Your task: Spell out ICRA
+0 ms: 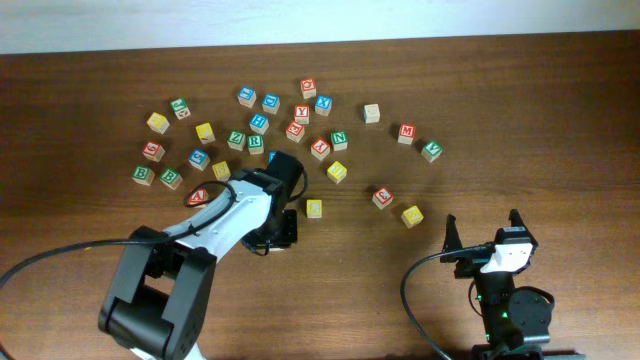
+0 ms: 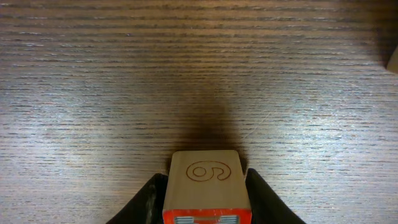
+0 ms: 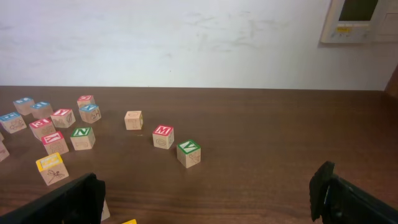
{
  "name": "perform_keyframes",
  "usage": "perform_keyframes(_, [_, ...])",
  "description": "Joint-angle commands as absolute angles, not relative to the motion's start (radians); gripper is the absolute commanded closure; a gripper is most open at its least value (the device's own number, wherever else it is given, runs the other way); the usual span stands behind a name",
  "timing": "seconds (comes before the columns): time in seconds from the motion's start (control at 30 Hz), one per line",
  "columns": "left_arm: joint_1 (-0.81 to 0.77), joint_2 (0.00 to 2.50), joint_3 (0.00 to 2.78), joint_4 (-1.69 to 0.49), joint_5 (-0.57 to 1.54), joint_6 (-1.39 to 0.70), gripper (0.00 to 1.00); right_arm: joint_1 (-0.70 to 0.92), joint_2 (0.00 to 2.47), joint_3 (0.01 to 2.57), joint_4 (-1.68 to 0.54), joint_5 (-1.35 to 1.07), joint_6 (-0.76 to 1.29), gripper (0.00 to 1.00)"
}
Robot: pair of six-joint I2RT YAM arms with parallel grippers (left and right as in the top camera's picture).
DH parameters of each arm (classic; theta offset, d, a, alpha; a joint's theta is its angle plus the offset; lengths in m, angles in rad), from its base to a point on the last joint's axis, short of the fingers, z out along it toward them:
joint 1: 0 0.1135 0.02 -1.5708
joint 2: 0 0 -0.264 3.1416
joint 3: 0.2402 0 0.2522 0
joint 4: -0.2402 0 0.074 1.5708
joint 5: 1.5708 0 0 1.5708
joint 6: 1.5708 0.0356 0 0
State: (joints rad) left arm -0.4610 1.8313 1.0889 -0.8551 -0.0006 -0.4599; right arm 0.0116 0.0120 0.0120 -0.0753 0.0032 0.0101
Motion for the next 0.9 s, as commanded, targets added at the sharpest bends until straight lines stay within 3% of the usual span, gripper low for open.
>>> perform_keyframes(0.0, [-0.463,1.844,1.082,-0.856,-0.003,-0.447,0.67,0.006,0.006,0.006,-0.08,0.012,0.008,0.02])
perform_keyframes(0.1, [-0.463,1.844,1.082,-0.857,-0.003,-0.447,0.81,0.006,0.006,0.006,-0.08,0.012,0.008,0.01])
perform_keyframes(0.2, [-0.463,1.844,1.082,-0.856,-0.003,-0.447,0.75,0.006,0.006,0.006,-0.08,0.012,0.008,0.02])
perform_keyframes(0.57, [-0.463,1.844,1.082,-0.853,0.083,-0.447,0.7,0.006,0.006,0.006,-0.08,0.012,0.008,0.02])
perform_keyframes(0.6, [-0.463,1.844,1.082,-0.853,0.083,-0.447,0.66,0.006,0.006,0.006,-0.08,0.012,0.008,0.02])
perform_keyframes(0.67, [-0.462,1.844,1.082,-0.853,0.083,-0.447,0.5,0.006,0.006,0.006,-0.08,0.012,0.008,0.02])
perform_keyframes(0.87, [-0.462,1.843,1.126,-0.875,0.064,-0.447,0.36,0.006,0.006,0.006,-0.08,0.012,0.008,0.02])
